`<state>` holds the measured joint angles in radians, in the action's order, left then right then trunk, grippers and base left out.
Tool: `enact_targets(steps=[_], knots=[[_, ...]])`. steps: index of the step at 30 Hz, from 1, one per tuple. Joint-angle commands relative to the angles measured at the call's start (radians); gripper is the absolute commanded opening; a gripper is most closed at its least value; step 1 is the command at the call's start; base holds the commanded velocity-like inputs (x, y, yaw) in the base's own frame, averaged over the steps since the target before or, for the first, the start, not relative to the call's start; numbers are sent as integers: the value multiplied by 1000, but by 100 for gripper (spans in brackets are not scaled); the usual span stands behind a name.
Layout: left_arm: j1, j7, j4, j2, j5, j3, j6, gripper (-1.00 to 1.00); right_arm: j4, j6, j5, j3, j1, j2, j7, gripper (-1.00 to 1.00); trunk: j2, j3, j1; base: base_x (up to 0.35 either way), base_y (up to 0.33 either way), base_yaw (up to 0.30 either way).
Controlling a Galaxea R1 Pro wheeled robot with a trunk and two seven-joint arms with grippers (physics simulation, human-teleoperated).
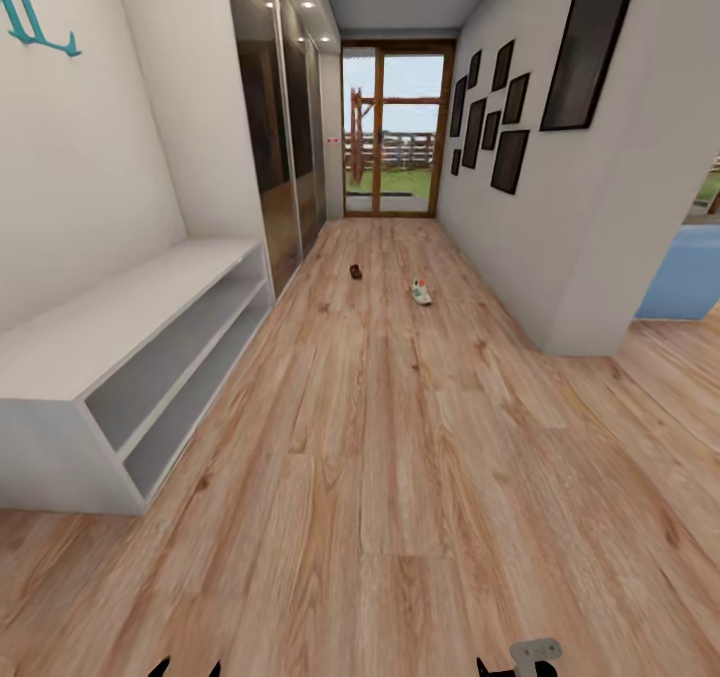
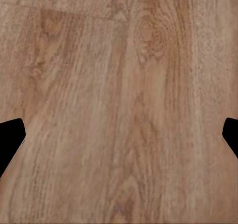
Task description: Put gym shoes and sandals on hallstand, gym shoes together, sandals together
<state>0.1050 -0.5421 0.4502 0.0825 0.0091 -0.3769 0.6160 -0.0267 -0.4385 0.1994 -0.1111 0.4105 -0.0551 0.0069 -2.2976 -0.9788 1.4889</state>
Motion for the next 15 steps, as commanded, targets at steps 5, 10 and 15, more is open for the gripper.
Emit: enact_targets(steps=[5, 10, 15], knots=[[1, -10, -1, -2, 0, -7, 1, 100, 1, -3, 9, -9, 1, 0, 1, 100, 0, -1, 0, 338, 0, 0], [1, -10, -1, -3, 0, -7, 1, 100, 1, -2, 9, -9, 1, 11, 1, 100, 0, -1, 0, 338, 0, 0], [1, -10, -2, -3, 0, -7, 1, 100, -1, -4, 8, -8, 1, 12, 0, 100, 0, -1, 0, 338, 0, 0]])
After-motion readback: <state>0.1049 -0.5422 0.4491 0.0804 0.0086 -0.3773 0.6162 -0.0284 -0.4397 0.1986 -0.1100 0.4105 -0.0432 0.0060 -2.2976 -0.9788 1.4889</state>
